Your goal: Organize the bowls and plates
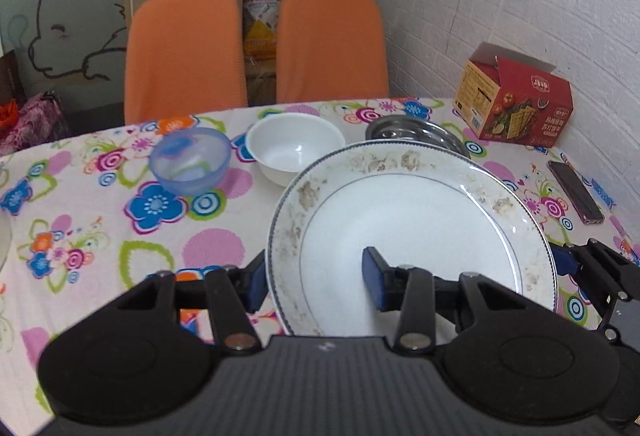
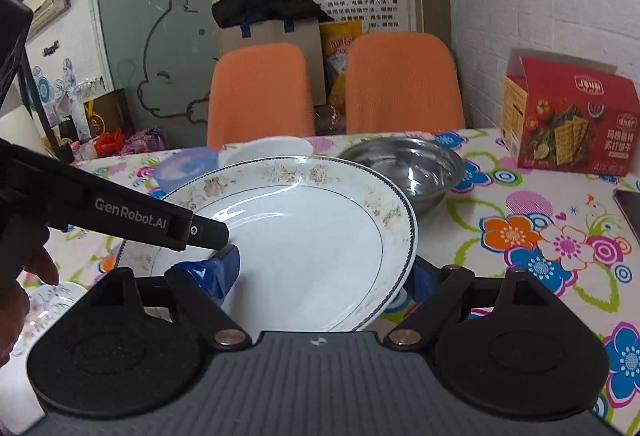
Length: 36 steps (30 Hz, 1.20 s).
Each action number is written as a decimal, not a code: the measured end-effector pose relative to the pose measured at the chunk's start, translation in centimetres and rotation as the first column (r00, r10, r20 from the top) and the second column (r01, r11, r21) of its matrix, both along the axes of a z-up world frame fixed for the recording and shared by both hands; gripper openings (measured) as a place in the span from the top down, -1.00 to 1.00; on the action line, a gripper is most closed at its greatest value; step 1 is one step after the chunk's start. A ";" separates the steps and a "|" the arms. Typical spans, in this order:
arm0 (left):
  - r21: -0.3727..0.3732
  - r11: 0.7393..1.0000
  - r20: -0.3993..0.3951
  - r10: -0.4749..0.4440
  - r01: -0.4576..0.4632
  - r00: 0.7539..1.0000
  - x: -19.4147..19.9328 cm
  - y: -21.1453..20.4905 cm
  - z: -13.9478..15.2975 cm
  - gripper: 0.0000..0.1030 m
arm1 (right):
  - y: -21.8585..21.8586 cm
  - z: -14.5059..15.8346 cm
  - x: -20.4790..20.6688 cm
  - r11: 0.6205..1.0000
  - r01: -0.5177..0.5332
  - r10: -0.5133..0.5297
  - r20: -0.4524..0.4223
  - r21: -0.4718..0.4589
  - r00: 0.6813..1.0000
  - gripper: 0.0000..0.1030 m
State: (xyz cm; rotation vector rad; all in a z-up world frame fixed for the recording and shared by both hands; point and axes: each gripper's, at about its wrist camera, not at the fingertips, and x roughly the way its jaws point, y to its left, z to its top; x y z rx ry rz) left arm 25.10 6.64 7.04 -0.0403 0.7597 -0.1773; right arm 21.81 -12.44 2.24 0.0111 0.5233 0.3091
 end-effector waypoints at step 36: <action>-0.087 0.963 0.047 0.261 -0.256 0.964 -14.4 14.2 -6.5 -0.25 | 14.0 -4.4 -10.0 0.962 -0.272 0.273 -0.077 0.016 0.959 -0.43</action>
